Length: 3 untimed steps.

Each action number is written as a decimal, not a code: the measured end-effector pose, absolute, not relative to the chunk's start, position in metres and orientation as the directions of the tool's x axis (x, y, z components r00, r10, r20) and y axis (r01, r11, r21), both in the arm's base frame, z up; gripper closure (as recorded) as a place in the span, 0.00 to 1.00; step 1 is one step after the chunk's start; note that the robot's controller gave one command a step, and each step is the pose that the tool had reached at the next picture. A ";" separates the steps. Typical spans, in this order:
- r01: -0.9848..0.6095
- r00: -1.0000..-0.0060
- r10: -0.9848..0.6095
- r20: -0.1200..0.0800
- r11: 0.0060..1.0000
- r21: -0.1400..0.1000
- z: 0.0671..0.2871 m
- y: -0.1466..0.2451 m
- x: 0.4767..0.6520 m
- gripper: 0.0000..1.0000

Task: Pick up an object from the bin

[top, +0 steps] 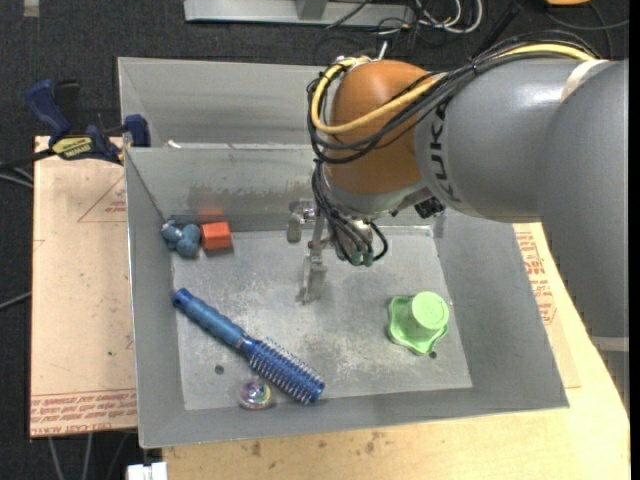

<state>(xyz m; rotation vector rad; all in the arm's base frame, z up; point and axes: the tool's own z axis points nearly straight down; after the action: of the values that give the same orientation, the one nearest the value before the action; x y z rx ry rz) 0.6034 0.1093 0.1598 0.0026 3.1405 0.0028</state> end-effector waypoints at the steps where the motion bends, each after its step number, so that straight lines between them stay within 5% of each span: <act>1: -0.118 -0.993 -0.118 0.003 0.993 0.004 0.099 0.242 0.572 0.00; 2: -0.550 -0.835 -0.550 0.001 0.835 0.001 0.069 0.202 0.556 0.00; 3: -0.681 -0.732 -0.681 -0.033 0.732 -0.017 0.077 0.200 0.495 0.00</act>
Offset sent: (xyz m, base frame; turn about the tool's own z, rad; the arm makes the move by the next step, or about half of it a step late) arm -0.0292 0.1271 -0.0590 -0.1104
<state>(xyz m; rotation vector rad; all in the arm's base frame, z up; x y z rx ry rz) 0.4948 0.2000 0.0774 -1.1360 2.8895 -0.0052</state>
